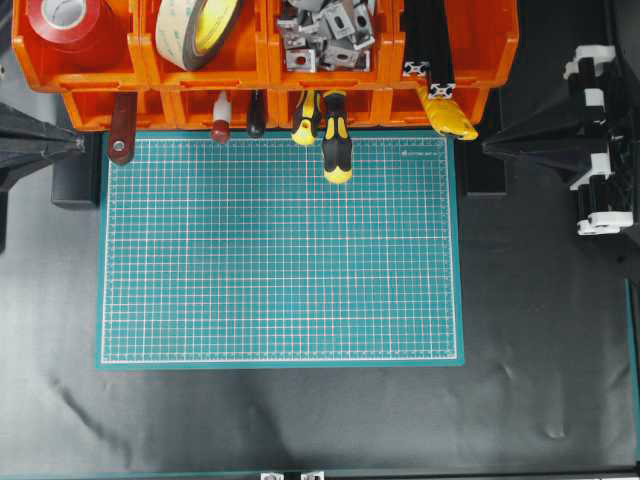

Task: Pick corner brachets from container rack with right arm.
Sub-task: 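Move the right gripper over the bin of grey corner brackets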

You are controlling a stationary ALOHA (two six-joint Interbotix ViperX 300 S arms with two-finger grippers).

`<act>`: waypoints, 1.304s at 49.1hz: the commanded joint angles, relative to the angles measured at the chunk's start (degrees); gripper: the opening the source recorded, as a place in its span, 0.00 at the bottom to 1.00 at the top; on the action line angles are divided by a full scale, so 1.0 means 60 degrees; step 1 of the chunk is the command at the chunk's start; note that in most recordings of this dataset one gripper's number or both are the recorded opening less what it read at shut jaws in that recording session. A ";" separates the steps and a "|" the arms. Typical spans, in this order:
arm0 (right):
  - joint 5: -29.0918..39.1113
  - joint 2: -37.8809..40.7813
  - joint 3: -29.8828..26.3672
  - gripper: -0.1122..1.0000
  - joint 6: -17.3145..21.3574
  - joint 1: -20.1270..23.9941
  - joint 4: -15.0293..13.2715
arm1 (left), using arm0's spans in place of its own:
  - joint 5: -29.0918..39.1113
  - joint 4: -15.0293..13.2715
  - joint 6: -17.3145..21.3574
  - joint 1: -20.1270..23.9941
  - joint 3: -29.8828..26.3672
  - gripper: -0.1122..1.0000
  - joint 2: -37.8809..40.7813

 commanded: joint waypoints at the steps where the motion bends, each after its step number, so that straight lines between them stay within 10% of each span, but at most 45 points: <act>1: -0.0059 0.0044 -0.0132 0.11 0.0132 0.0117 0.0059 | 0.0234 0.0352 -0.0103 -0.0176 -0.0425 0.15 -0.0264; 14: 0.4761 0.0044 -0.1875 0.11 0.1128 0.0161 0.0293 | 0.2241 0.0352 -0.0205 -0.0249 -0.1289 0.10 -0.0308; 40: 1.2832 0.2622 -0.8643 0.11 0.1099 -0.0498 -0.0615 | 0.3428 0.0352 -0.0439 -0.0220 -0.1875 0.10 -0.0073; 64: 1.4019 0.6284 -1.2070 0.11 -0.1333 -0.1157 -0.1494 | 0.3545 0.0352 -0.0571 -0.0205 -0.1860 0.10 -0.0073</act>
